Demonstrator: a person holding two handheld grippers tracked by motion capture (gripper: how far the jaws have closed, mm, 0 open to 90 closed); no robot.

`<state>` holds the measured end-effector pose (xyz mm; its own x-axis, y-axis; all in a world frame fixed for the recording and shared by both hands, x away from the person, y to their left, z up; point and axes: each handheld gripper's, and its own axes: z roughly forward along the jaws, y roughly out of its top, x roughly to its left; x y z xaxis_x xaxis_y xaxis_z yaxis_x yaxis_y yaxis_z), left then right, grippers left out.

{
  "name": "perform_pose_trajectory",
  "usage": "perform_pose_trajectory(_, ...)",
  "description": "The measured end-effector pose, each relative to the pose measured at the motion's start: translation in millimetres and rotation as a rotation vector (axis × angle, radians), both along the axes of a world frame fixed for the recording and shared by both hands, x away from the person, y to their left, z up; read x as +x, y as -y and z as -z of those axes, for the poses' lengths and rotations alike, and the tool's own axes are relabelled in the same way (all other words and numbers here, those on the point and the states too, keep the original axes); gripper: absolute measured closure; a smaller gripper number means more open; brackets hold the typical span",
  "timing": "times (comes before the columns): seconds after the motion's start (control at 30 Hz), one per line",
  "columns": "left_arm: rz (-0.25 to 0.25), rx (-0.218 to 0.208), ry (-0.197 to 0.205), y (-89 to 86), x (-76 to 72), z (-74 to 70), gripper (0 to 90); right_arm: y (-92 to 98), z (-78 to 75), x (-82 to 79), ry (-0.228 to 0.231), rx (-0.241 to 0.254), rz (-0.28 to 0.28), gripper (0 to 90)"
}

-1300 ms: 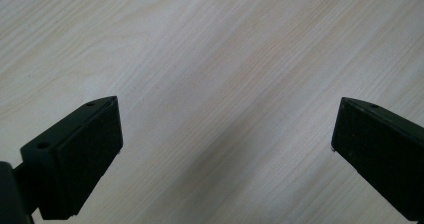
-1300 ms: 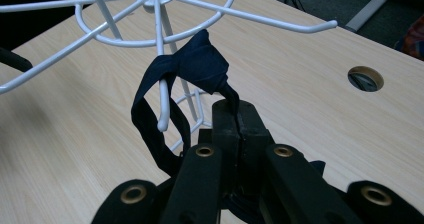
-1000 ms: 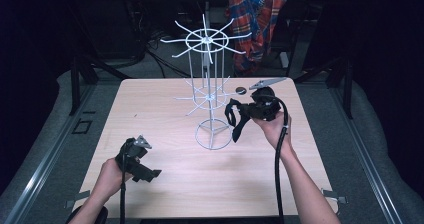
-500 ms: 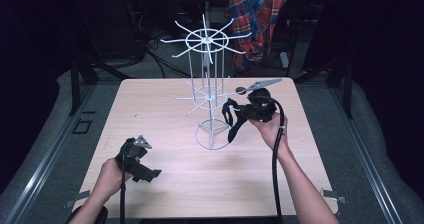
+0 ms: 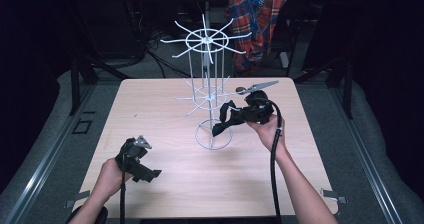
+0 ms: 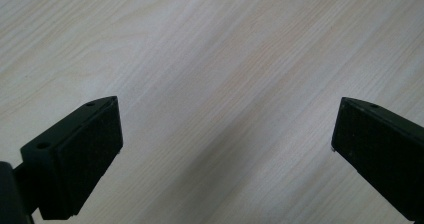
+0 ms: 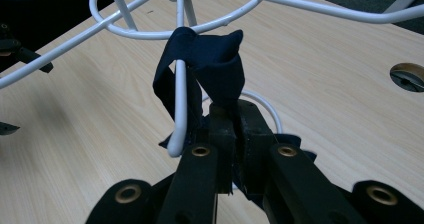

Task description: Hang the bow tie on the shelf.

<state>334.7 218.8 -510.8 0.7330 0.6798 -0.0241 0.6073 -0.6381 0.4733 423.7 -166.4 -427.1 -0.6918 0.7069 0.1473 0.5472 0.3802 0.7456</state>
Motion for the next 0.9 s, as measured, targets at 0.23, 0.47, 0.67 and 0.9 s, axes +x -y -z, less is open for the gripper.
perform_pose_trajectory(0.23, 0.001, 0.001, 0.0, 0.1, -0.1, 0.0, 0.0, -1.2, 1.4, -0.2, -0.012, 0.004, -0.005, 85.7)
perform_pose_trajectory(0.47, 0.002, 0.001, 0.0, -0.1, -0.2, -0.2, 0.0, 1.5, -0.2, -3.4, 0.002, 0.006, -0.009, 76.2)
perform_pose_trajectory(0.67, 0.003, -0.001, 0.001, 0.3, -0.5, -0.4, 0.0, 4.4, -5.4, -9.5, 0.026, -0.033, -0.003, 64.9)
perform_pose_trajectory(0.9, 0.0, -0.001, 0.001, 0.1, -0.6, -0.6, 0.0, 8.4, -9.9, -19.7, 0.053, -0.1, 0.032, 45.7)
